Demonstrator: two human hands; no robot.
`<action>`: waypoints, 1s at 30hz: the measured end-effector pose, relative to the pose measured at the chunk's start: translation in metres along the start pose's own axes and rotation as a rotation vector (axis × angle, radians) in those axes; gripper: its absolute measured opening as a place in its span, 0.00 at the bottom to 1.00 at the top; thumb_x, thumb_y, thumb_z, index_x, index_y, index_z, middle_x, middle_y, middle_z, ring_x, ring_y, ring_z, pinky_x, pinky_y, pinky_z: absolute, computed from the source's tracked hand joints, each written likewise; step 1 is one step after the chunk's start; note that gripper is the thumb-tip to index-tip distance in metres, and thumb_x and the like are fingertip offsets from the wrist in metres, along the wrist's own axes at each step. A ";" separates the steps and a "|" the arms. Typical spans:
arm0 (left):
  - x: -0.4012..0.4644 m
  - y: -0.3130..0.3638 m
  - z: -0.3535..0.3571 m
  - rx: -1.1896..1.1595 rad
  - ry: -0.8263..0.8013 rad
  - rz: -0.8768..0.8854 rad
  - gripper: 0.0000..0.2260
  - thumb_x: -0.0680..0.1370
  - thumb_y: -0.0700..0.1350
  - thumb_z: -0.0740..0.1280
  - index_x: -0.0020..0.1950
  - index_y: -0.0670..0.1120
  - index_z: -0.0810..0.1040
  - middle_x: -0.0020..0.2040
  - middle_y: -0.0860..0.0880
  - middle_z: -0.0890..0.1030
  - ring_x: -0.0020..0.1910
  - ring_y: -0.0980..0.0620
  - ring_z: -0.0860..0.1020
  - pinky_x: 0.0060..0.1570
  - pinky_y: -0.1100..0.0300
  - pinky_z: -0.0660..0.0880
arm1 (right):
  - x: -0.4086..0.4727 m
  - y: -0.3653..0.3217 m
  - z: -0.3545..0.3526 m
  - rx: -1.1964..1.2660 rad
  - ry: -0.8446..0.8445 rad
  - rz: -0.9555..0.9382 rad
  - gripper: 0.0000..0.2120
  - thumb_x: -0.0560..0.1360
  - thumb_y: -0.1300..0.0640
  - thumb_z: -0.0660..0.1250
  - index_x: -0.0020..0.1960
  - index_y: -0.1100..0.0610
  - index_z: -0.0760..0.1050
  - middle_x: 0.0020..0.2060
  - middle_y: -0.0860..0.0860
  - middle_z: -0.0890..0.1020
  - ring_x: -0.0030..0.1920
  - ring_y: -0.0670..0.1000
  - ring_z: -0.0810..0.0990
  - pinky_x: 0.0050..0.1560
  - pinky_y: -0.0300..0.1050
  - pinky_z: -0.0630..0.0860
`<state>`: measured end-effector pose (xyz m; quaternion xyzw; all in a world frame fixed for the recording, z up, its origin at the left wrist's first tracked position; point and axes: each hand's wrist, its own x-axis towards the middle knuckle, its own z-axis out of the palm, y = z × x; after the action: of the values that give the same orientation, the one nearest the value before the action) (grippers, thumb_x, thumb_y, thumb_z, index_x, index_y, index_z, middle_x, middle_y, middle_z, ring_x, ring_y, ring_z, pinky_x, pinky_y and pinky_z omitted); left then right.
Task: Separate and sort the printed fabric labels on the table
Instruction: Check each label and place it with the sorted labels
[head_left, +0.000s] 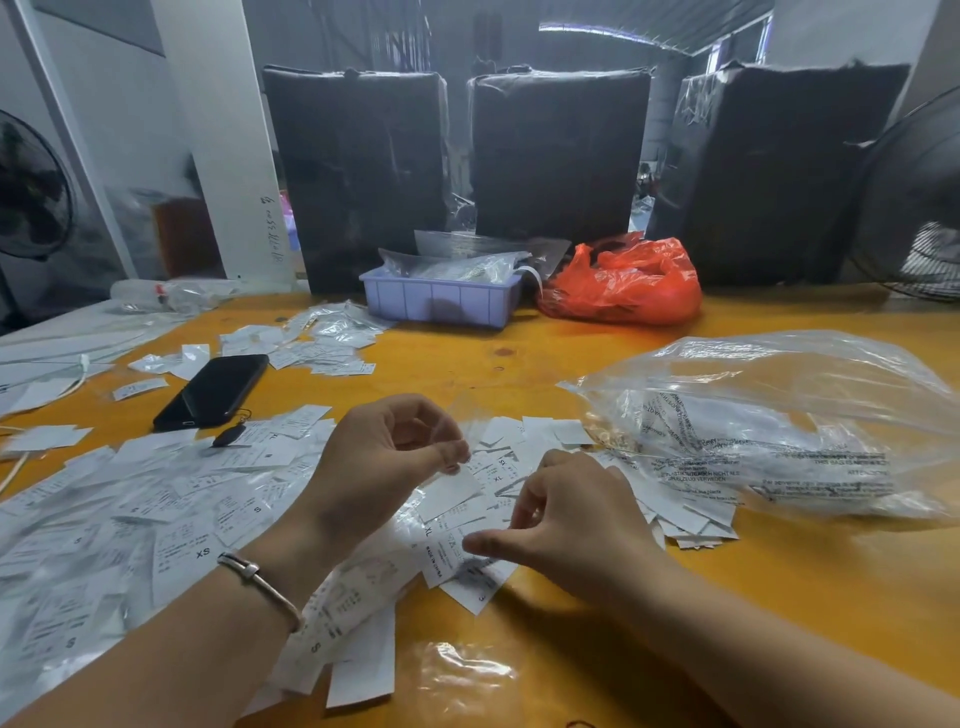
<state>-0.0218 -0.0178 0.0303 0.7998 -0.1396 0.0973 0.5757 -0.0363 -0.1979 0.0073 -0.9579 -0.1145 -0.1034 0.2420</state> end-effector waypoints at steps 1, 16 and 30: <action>0.000 0.000 0.001 -0.009 0.001 -0.006 0.05 0.71 0.36 0.75 0.43 0.40 0.81 0.38 0.45 0.86 0.39 0.49 0.84 0.41 0.64 0.80 | 0.000 -0.001 0.001 -0.016 -0.001 0.004 0.25 0.58 0.28 0.71 0.27 0.50 0.74 0.36 0.43 0.74 0.40 0.42 0.71 0.44 0.45 0.66; -0.001 -0.003 0.000 -0.015 -0.075 0.013 0.02 0.72 0.36 0.73 0.44 0.41 0.84 0.38 0.47 0.86 0.39 0.50 0.85 0.36 0.66 0.78 | 0.003 0.025 -0.043 0.807 0.155 -0.149 0.05 0.68 0.73 0.71 0.38 0.66 0.78 0.32 0.56 0.84 0.31 0.51 0.81 0.36 0.42 0.78; -0.006 0.000 0.002 0.017 -0.206 0.157 0.03 0.68 0.42 0.76 0.40 0.47 0.85 0.38 0.49 0.86 0.39 0.49 0.85 0.43 0.60 0.82 | -0.012 0.008 -0.060 0.528 0.603 -0.474 0.06 0.69 0.66 0.74 0.45 0.62 0.81 0.37 0.50 0.85 0.38 0.49 0.83 0.38 0.52 0.79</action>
<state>-0.0278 -0.0191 0.0279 0.7970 -0.2593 0.0605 0.5421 -0.0543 -0.2364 0.0523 -0.7383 -0.2771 -0.3968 0.4698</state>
